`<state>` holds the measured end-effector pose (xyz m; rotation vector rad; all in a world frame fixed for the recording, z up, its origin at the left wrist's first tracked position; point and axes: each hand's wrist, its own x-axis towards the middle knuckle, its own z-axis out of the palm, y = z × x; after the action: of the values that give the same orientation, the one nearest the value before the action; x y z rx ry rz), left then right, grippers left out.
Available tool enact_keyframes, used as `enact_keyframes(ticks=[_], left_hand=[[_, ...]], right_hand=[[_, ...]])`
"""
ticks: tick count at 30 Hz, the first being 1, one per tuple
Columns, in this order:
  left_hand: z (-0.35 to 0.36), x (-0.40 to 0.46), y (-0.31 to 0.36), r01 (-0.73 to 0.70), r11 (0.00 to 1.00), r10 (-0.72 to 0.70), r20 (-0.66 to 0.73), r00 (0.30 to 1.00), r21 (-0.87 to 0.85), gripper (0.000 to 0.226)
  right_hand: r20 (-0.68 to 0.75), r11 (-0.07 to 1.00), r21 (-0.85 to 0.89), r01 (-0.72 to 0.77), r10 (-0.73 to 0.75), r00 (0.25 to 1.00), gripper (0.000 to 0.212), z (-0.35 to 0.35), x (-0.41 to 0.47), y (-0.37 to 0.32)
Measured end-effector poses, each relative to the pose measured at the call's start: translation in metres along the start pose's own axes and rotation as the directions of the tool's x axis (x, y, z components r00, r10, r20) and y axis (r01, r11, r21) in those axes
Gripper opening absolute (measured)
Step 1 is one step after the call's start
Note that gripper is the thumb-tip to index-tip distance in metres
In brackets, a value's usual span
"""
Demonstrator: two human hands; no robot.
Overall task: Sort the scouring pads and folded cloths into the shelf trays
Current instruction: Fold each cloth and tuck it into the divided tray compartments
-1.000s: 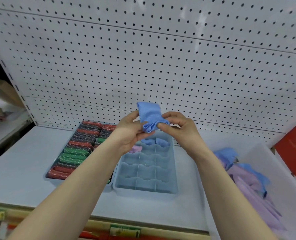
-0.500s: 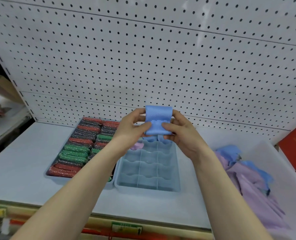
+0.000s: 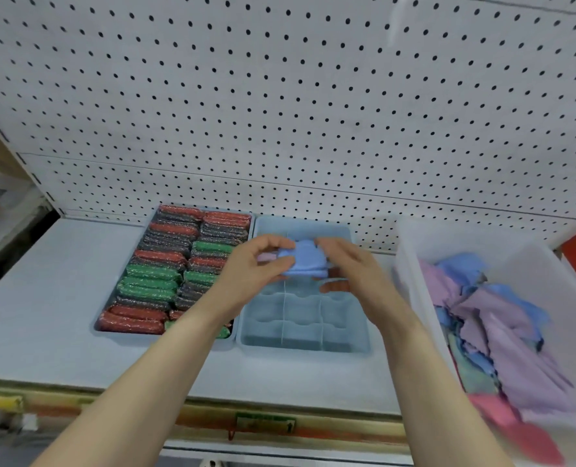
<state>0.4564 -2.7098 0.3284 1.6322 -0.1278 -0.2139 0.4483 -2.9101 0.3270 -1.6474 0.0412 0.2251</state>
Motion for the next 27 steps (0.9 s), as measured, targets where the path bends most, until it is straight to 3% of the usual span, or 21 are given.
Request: enact_keyframes(ticks=[3,6,8,10,14,20,24,27], left_hand=[[-0.002,0.005,-0.017,-0.006,0.996,0.0,0.068,0.998,0.088,0.024],[-0.007,0.016,-0.035,-0.101,0.943,0.078,0.083,0.993,0.318,0.031],[-0.015,0.029,-0.044,-0.193,0.814,0.179,0.081,0.981,0.548,0.031],[-0.022,0.046,-0.051,-0.269,0.647,0.266,0.12,0.956,0.713,0.028],[-0.021,0.081,-0.064,-0.365,0.44,0.277,0.262,0.924,0.821,0.022],[-0.01,0.104,-0.086,-0.397,0.276,0.222,0.344,0.912,0.875,0.024],[-0.01,0.106,-0.091,-0.389,0.284,0.24,0.327,0.914,0.877,0.023],[-0.009,0.106,-0.091,-0.372,0.286,0.223,0.316,0.922,0.883,0.028]], right_hand=[[0.084,0.99,-0.097,-0.098,0.106,0.991,0.018,0.0,0.0,0.018],[-0.122,0.991,-0.035,-0.133,0.127,0.984,0.018,-0.004,0.008,0.028],[-0.304,0.973,-0.189,-0.134,0.072,0.95,0.016,-0.012,0.02,0.035],[-0.365,0.874,-0.465,-0.141,-0.044,0.93,0.012,-0.015,0.035,0.041],[-0.283,0.648,-0.756,-0.091,-0.2,0.938,0.016,-0.007,0.069,0.05],[-0.191,0.592,-0.799,-0.102,-0.091,0.977,0.018,0.002,0.095,0.069],[-0.021,0.332,-0.942,0.036,-0.168,0.985,0.033,0.006,0.101,0.058],[0.021,0.174,-0.984,0.033,-0.072,0.997,0.021,0.024,0.114,0.054]])
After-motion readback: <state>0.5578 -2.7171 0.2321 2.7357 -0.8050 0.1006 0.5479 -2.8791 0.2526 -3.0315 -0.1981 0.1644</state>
